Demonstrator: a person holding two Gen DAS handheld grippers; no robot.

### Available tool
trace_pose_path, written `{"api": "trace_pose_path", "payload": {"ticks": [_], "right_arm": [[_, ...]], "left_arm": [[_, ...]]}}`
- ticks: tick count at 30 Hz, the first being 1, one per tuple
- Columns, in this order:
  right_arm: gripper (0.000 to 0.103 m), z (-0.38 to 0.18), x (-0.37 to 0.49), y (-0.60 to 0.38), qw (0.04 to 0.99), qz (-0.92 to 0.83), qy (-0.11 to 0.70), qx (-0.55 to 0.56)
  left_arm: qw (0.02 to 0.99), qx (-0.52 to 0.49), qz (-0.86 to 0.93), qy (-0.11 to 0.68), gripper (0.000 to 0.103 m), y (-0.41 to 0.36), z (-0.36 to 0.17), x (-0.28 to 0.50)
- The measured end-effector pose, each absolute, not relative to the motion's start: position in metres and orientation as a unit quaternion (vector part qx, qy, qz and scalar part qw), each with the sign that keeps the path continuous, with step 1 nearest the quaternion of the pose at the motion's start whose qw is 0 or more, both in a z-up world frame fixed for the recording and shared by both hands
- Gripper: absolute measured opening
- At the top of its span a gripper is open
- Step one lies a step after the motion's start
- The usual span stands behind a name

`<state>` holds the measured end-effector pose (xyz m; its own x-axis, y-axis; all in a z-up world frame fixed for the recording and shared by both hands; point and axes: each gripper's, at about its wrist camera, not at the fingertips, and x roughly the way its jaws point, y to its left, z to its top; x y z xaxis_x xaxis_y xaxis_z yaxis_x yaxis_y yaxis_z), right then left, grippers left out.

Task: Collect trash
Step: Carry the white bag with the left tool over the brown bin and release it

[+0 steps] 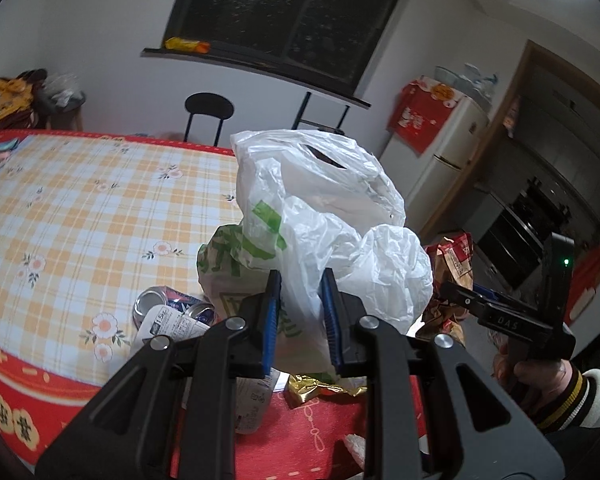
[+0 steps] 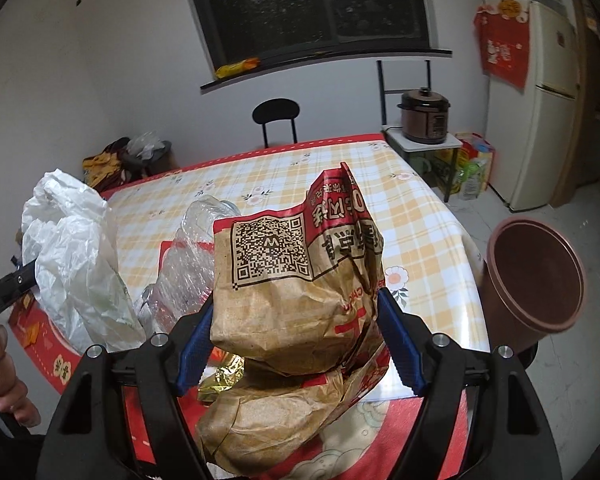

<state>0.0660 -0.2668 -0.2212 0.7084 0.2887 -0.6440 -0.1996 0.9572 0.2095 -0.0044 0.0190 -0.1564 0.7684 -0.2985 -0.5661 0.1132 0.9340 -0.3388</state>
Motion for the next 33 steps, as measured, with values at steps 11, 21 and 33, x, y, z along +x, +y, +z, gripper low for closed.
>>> {"api": "trace_pose_path", "payload": {"ticks": [11,21,33], "right_arm": [[0.074,-0.217,0.041,-0.273,0.934,0.097,0.338,0.063],[0.074,-0.204,0.019,-0.335,0.947,0.031,0.311,0.076],[0.074,-0.210,0.033,-0.460,0.947,0.022,0.307,0.093]], "left_arm": [[0.925,-0.127,-0.160,0.320,0.024,0.011,-0.157,0.008],[0.920,-0.101,-0.211,0.315,0.024,-0.038,-0.144,0.031],[0.914,-0.107,-0.225,0.319,0.024,-0.164,-0.141,0.064]]}}
